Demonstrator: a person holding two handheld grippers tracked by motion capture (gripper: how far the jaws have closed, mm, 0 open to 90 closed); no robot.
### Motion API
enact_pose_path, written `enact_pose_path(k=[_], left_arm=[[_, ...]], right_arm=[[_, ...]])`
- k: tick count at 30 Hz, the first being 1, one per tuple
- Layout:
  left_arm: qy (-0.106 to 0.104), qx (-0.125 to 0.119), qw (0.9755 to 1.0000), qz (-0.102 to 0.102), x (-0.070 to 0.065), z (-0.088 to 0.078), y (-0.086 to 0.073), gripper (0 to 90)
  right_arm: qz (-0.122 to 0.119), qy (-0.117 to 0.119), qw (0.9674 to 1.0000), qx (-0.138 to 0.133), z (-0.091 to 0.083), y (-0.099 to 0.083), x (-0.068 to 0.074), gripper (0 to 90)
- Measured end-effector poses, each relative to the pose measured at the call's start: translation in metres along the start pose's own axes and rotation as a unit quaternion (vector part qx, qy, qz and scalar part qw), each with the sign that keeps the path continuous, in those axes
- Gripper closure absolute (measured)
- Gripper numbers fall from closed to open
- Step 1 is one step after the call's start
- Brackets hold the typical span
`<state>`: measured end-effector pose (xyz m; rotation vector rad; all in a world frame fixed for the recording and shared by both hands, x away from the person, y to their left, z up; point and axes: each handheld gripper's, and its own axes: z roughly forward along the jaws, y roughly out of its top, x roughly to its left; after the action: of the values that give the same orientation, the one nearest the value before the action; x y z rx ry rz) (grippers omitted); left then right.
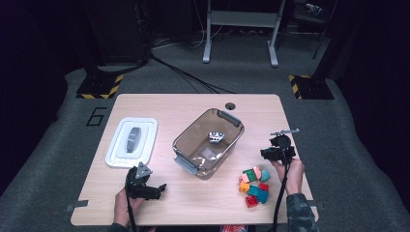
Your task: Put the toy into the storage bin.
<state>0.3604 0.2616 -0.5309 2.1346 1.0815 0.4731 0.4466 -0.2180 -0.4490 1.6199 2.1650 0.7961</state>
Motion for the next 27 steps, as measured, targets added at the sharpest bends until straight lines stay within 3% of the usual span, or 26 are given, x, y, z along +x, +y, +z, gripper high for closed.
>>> enact_pose_path(k=[11,27], left_arm=[[0.001,0.000,1.0000,0.001,0.000,0.000,0.000,3.2],[-0.001,-0.001,1.0000,-0.001,0.000,0.000,0.000,3.2]], right_arm=[[-0.016,0.001,0.9994,-0.032,-0.017,0.024,0.008,58.8],[-0.048,0.006,0.9974,-0.053,-0.034,0.053,0.026,58.7]])
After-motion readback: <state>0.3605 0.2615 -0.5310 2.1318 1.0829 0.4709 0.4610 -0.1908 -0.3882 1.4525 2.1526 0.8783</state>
